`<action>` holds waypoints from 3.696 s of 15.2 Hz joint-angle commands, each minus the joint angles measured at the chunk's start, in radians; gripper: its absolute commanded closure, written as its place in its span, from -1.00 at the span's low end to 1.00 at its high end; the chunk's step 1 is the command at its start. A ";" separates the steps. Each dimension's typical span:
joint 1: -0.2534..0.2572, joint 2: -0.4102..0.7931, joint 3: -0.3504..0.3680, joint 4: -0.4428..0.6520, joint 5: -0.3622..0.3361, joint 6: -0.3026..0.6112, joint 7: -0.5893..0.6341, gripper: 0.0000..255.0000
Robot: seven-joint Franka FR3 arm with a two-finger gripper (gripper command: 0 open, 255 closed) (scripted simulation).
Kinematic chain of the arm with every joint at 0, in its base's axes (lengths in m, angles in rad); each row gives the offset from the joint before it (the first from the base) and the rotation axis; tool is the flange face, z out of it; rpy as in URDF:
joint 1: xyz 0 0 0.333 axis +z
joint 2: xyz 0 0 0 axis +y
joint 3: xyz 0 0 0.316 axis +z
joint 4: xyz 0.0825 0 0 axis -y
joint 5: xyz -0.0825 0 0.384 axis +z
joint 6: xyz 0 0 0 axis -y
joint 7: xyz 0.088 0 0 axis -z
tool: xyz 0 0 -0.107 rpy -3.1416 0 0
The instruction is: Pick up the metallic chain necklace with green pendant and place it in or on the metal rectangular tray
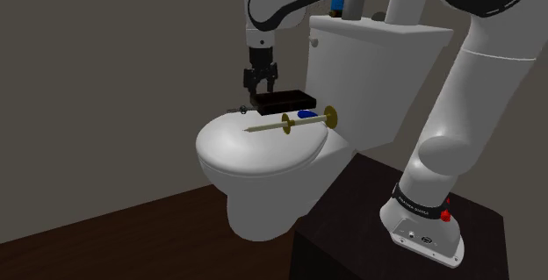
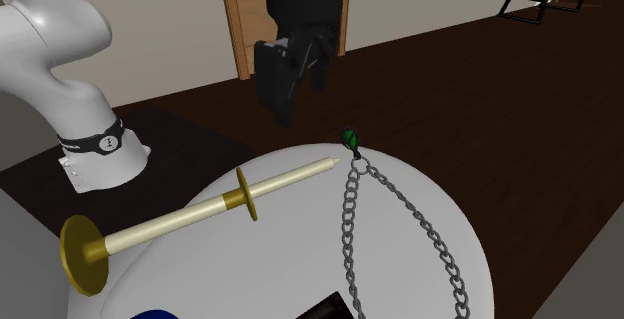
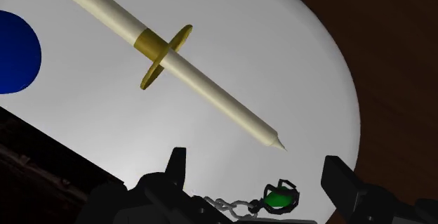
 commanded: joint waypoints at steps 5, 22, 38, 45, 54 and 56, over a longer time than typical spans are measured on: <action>0.011 0.246 0.000 0.230 -0.043 0.015 0.044 -1.00; 0.021 0.358 -0.004 0.256 -0.061 0.101 0.059 -1.00; 0.020 0.336 -0.003 0.294 -0.058 0.042 0.059 1.00; 0.020 0.314 -0.001 0.357 -0.054 -0.044 0.060 1.00; 0.021 0.300 0.000 0.459 -0.053 -0.159 0.062 1.00; 0.021 0.300 0.000 0.485 -0.053 -0.186 0.063 1.00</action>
